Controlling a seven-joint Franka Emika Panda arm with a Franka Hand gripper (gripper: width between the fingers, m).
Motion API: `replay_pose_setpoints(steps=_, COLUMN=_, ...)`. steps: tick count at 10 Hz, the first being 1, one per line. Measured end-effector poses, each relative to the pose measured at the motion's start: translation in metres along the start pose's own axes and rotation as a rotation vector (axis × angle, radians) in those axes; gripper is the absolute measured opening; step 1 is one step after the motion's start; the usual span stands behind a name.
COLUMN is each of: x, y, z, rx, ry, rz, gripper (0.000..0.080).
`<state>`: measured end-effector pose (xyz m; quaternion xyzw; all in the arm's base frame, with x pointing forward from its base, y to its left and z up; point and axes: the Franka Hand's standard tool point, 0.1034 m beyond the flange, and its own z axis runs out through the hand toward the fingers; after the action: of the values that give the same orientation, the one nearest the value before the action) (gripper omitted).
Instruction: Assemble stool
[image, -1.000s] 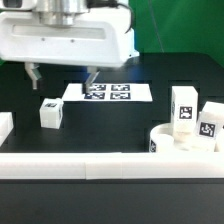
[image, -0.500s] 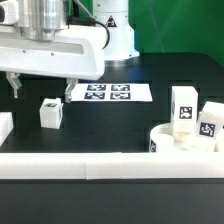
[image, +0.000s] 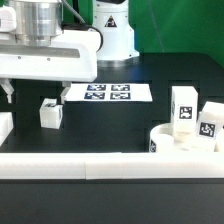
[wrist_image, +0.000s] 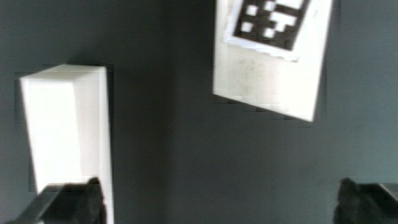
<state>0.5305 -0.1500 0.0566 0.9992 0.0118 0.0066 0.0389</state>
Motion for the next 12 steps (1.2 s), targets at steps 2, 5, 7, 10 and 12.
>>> replay_pose_setpoints(steps=2, x=-0.005, y=-0.005, z=0.002, rx=0.023, ry=-0.065, rz=0.013, gripper=0.0649)
replay_pose_setpoints(steps=5, x=-0.003, y=-0.009, z=0.013, rx=0.039, ry=-0.247, rz=-0.021, gripper=0.0649)
replay_pose_setpoints(steps=7, x=-0.009, y=-0.007, z=0.019, rx=0.048, ry=-0.359, rz=-0.006, gripper=0.0649)
replay_pose_setpoints(steps=10, x=-0.011, y=-0.009, z=0.019, rx=0.062, ry=-0.527, rz=0.028, gripper=0.0649)
replay_pose_setpoints(steps=12, x=-0.016, y=-0.011, z=0.019, rx=0.066, ry=-0.665, rz=0.027, gripper=0.0649)
